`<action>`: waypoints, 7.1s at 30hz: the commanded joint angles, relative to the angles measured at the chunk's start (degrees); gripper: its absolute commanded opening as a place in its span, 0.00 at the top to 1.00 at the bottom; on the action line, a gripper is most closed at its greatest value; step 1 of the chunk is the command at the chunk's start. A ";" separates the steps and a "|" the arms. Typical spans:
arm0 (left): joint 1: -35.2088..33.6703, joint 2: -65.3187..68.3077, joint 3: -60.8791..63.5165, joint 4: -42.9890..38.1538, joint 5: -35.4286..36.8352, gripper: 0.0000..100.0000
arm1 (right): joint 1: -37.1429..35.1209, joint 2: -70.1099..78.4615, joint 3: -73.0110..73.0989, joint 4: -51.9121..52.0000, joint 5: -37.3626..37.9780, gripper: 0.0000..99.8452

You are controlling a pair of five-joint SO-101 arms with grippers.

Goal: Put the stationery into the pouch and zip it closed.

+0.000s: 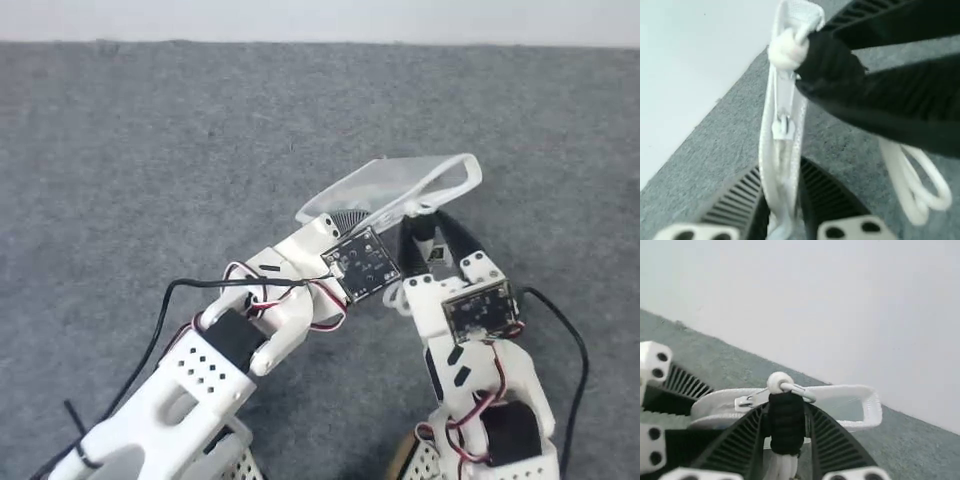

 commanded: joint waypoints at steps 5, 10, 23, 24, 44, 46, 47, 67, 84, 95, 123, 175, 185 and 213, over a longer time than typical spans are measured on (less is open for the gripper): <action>-0.88 -2.46 0.13 -0.44 1.05 0.99 | 6.02 -1.19 -1.23 -4.97 -3.78 0.99; -0.88 -2.55 0.66 -0.53 1.05 0.99 | 7.25 -1.19 0.88 -8.40 -3.69 0.99; -0.88 -2.55 3.03 -2.99 2.73 0.99 | 10.33 1.19 1.05 -11.82 -3.34 0.99; -0.88 -2.55 3.03 -2.90 2.73 0.99 | 11.21 2.95 0.79 -12.97 -3.34 0.99; -0.97 -2.64 3.03 -2.90 2.73 0.99 | 18.77 21.67 -5.54 -20.09 -3.52 0.99; -0.97 -2.64 3.03 -2.90 2.73 0.99 | 19.47 21.67 -5.54 -20.44 -3.52 0.99; -0.97 -2.64 3.03 -2.90 2.73 0.99 | 19.82 21.67 -5.54 -20.44 -3.52 0.99; -1.41 -2.64 3.12 -2.64 2.55 0.99 | 26.77 21.76 0.09 -29.41 -8.53 0.99; -2.73 -13.89 5.41 0.70 2.64 0.99 | 31.78 47.87 -8.09 -36.53 -13.98 0.99; -4.57 -13.98 5.41 0.35 2.46 0.99 | 26.68 45.58 -8.26 -29.14 -13.63 0.84; -23.74 -14.59 8.04 -15.74 1.32 0.99 | 11.38 19.65 -0.70 -12.09 -4.13 0.75; -9.41 -14.51 -17.27 22.68 27.16 0.85 | 10.42 19.38 4.92 -20.88 -4.13 0.75; -9.67 -14.51 -19.12 24.70 32.53 0.74 | 10.68 19.38 5.19 -21.14 -4.04 0.75; -24.26 -14.51 1.27 -7.91 34.20 0.99 | 12.00 19.38 4.92 -21.23 -3.78 0.99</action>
